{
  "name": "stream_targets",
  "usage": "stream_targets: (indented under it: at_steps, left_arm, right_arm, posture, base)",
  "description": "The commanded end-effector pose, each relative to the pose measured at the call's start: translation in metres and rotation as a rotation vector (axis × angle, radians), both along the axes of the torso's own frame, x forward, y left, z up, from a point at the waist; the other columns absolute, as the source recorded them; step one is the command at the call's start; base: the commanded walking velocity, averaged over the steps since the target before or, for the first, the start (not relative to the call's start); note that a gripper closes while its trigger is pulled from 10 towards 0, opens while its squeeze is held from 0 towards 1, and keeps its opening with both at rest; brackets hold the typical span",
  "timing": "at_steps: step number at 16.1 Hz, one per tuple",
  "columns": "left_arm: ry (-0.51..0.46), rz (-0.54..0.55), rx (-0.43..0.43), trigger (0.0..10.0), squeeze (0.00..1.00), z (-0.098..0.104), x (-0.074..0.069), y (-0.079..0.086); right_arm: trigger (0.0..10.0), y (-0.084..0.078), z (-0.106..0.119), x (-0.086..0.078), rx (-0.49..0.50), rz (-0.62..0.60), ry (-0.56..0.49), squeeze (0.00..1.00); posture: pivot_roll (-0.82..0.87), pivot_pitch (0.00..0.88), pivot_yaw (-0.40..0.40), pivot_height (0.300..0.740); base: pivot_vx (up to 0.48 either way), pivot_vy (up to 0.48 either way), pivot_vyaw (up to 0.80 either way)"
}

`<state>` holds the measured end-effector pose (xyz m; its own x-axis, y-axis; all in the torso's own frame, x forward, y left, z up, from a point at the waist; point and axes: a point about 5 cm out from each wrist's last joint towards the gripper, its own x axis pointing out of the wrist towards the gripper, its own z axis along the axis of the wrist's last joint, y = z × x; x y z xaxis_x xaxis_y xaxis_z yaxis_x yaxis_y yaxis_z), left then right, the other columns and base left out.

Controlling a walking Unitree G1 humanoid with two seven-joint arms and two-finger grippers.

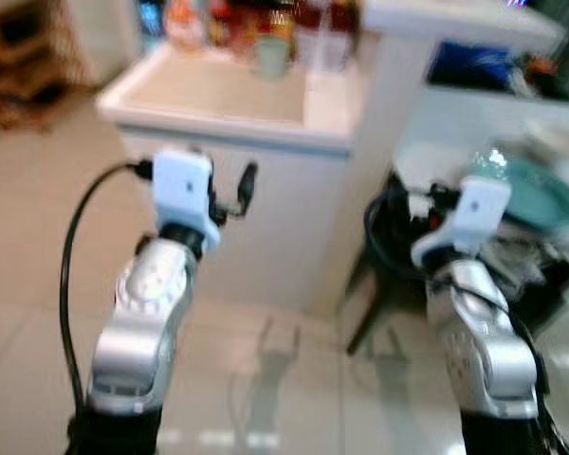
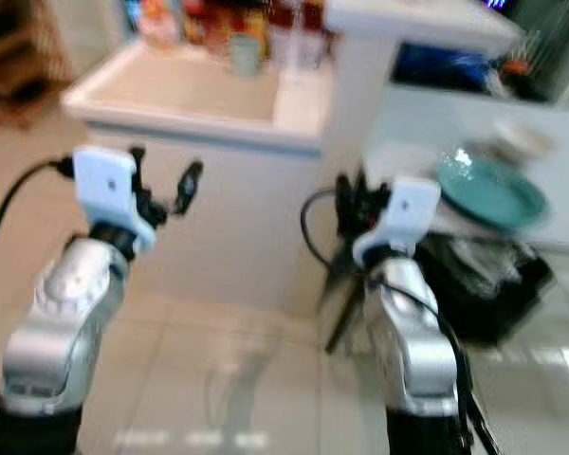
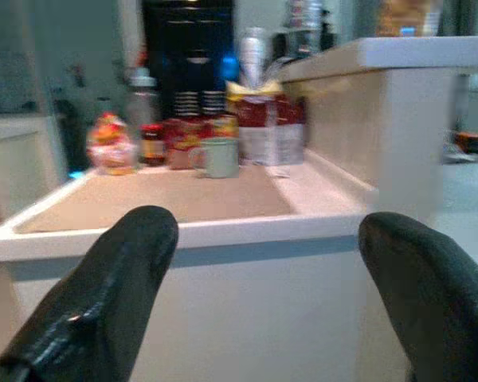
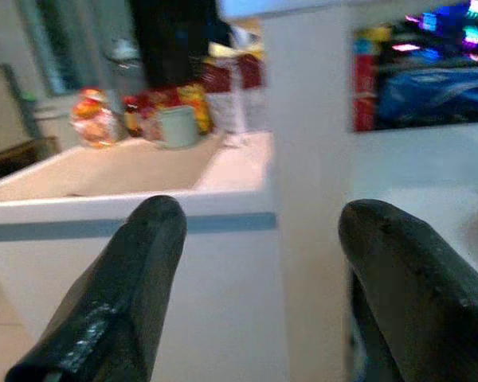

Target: Setting the table

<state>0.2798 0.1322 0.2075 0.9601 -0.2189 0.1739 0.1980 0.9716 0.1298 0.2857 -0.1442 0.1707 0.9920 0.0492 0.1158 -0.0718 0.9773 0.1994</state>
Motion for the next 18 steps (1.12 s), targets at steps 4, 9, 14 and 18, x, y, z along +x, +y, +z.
stream_targets:
  at_steps: [4,9,14,18]
  left_arm:
    - [-0.007,0.024,0.027,10.0,0.95,0.003,0.002,0.006]
    - [-0.007,0.038,0.054,10.0,0.03,0.002,0.003,0.009]
    - [-0.014,0.017,0.058,10.0,0.04,0.004,0.004,0.007]
    - [-0.014,0.008,0.057,10.0,0.05,0.005,0.010,0.010]
  right_arm:
    - [10.0,0.015,0.008,0.004,-0.085,0.085,-0.030,0.00]
    - [10.0,0.019,0.014,0.008,-0.131,0.092,-0.064,0.00]
    - [10.0,0.014,0.015,0.008,-0.088,0.047,-0.083,0.00]
    - [10.0,0.004,0.014,-0.001,-0.079,0.017,-0.095,0.00]
  posture:
    - [0.12,0.000,-0.085,0.740]
    - [0.12,0.000,-0.090,0.740]
    - [0.11,0.000,-0.077,0.740]
    - [0.10,0.000,-0.055,0.740]
  base:
    - [0.436,0.000,0.30]
    - [0.437,0.000,0.78]
    - [0.436,0.000,0.00]
    - [0.437,0.000,-0.70]
